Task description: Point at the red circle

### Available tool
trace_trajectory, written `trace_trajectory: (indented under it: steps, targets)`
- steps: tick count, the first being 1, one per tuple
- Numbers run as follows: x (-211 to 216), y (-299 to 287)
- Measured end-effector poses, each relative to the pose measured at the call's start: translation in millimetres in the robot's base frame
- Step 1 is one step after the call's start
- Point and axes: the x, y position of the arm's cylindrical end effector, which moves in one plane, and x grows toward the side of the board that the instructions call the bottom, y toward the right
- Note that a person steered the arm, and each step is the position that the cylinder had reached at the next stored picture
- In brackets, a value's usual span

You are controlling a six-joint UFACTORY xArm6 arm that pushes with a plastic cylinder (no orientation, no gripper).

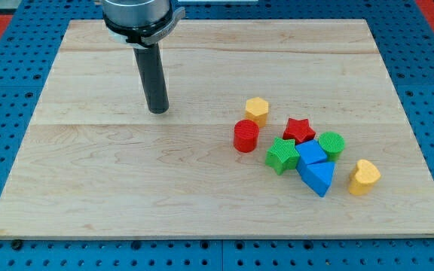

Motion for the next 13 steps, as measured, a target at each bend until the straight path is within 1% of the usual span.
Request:
trace_trajectory:
  steps: [1, 2, 6, 12, 13]
  targets:
    - [4, 0]
    - [28, 0]
    - [58, 0]
    - [69, 0]
    - [80, 18]
